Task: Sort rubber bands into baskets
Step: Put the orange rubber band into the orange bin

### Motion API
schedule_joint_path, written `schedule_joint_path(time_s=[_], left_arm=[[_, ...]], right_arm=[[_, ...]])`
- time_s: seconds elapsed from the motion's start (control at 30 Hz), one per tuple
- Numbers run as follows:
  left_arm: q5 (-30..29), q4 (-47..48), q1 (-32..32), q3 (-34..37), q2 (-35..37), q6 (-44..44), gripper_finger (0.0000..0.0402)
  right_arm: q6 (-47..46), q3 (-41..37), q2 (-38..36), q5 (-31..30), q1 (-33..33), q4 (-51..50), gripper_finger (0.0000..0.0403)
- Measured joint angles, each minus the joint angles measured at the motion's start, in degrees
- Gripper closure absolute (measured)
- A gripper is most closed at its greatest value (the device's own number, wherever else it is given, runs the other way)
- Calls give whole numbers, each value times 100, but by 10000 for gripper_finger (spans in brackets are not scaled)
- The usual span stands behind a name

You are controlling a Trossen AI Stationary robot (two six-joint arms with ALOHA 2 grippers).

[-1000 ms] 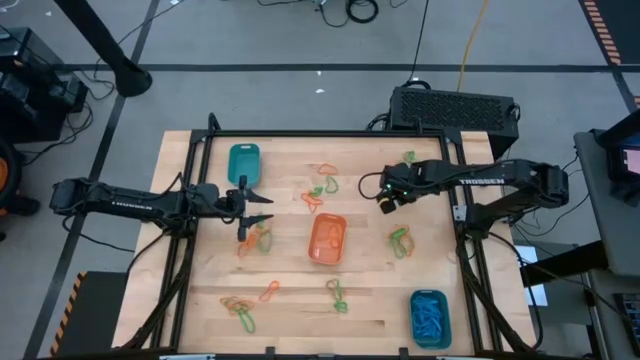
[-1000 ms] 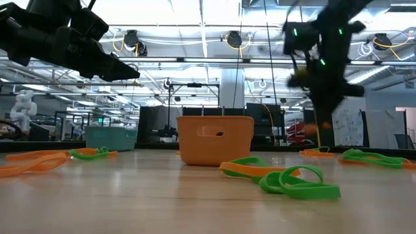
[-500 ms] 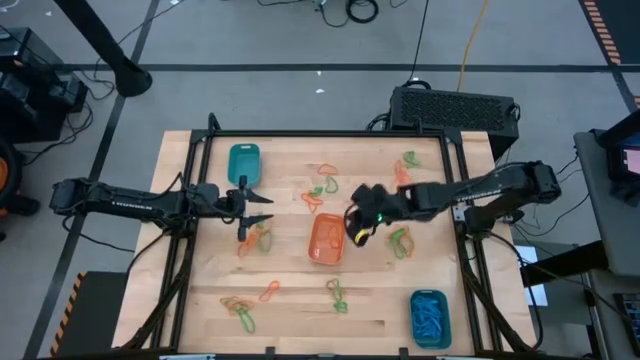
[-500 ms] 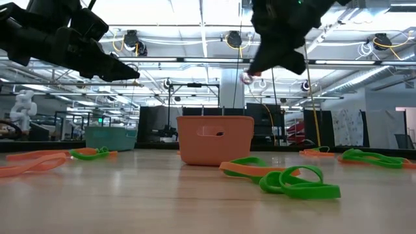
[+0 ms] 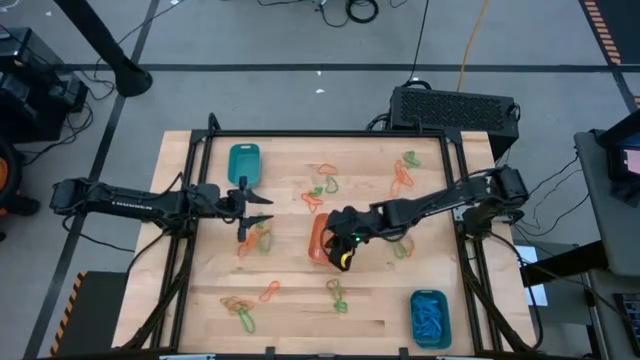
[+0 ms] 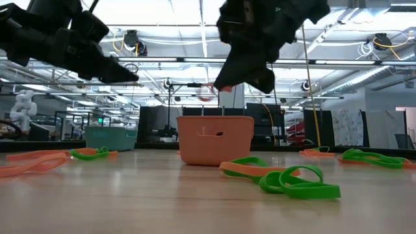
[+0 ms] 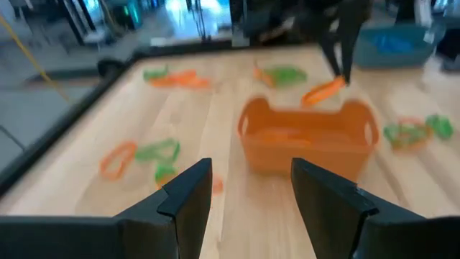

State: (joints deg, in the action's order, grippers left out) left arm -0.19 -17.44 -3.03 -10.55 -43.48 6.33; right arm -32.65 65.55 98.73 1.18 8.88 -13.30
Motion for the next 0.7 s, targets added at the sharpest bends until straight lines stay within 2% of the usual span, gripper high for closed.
schedule_joint_path(time_s=[0.17, 0.3, 0.5, 0.7], left_arm=[[78, 1270, 2, -308, -2, -167, 204], [83, 1751, 4, -493, -2, -452, 204], [-264, 2299, 2, -597, -271, -750, 204], [-286, 2434, 0, -667, -1111, -750, 204]], right_arm=[[248, 869, 555, 39, -17, -1236, 397], [418, 1297, 809, -254, -33, -1978, 385], [509, 1444, 842, -758, -32, -2234, 365], [509, 1442, 842, -882, -32, -2277, 329]])
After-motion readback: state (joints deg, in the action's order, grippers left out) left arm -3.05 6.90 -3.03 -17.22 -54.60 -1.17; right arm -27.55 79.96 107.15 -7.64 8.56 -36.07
